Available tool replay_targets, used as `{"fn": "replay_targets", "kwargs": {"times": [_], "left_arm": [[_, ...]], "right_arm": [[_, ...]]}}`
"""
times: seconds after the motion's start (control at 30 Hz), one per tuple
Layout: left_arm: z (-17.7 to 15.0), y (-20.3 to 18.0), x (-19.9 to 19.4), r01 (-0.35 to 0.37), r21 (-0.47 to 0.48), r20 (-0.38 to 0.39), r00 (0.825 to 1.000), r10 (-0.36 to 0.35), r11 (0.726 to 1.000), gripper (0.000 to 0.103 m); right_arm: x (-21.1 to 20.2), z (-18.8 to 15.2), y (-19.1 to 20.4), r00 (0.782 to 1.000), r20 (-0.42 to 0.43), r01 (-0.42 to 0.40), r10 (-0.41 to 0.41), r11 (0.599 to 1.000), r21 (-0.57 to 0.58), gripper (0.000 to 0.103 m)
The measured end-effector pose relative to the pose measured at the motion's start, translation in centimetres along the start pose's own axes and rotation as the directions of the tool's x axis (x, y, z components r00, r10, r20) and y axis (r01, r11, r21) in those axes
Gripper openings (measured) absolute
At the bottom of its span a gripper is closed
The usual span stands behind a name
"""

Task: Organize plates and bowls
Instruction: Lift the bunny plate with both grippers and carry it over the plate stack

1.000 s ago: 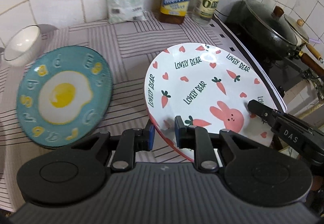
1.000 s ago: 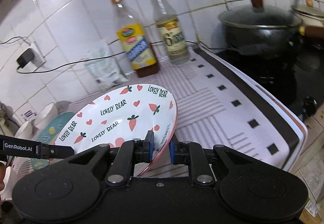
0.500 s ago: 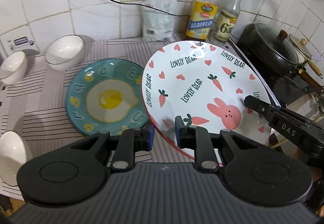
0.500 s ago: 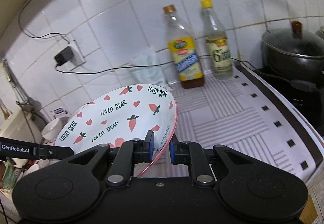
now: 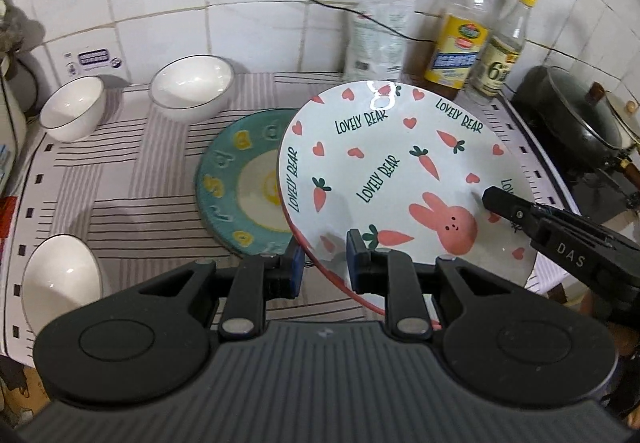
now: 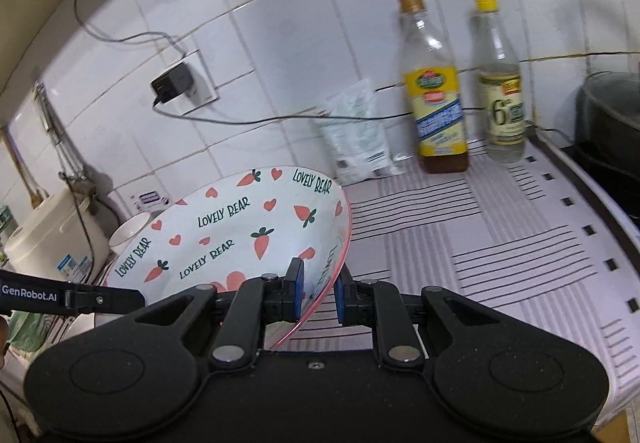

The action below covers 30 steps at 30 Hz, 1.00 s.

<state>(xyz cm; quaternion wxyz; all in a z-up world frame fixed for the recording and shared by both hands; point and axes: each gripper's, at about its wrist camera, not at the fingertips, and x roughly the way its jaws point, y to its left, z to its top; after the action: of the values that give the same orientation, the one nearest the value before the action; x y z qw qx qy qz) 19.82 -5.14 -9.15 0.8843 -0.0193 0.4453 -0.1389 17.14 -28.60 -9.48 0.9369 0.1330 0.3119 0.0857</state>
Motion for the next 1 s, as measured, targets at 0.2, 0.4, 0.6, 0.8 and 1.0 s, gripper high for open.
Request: {"fn": "replay_targets", "kwargs": {"times": [0.2, 0.4, 0.6, 0.8, 1.0], "left_arm": [[0.0, 2.7, 0.9, -0.028, -0.035, -0.013, 1.0, 0.028, 0.999, 0.02], [0.1, 5.0, 2.8, -0.046, -0.071, -0.035, 0.998, 0.043, 0.996, 0.02], [0.5, 6.2, 5.1, -0.058, -0.1, -0.075, 0.996, 0.051, 0.993, 0.023], [1.0, 7.3, 6.5, -0.065, -0.116, -0.105, 0.993, 0.053, 0.991, 0.023], [1.9, 8.2, 7.5, -0.069, -0.132, -0.129, 0.99, 0.051, 0.989, 0.023]], "right_arm": [[2.7, -0.4, 1.4, 0.999, -0.034, -0.041, 0.041, 0.999, -0.002, 0.02], [5.6, -0.6, 2.6, 0.996, -0.071, -0.061, 0.06, 0.998, -0.013, 0.02], [8.5, -0.8, 3.0, 0.992, -0.108, -0.063, 0.06, 0.998, -0.025, 0.02], [11.0, -1.2, 3.6, 0.988, -0.151, -0.046, 0.039, 0.998, -0.045, 0.02], [12.4, -0.9, 4.2, 0.986, -0.166, -0.039, 0.028, 0.997, -0.061, 0.02]]}}
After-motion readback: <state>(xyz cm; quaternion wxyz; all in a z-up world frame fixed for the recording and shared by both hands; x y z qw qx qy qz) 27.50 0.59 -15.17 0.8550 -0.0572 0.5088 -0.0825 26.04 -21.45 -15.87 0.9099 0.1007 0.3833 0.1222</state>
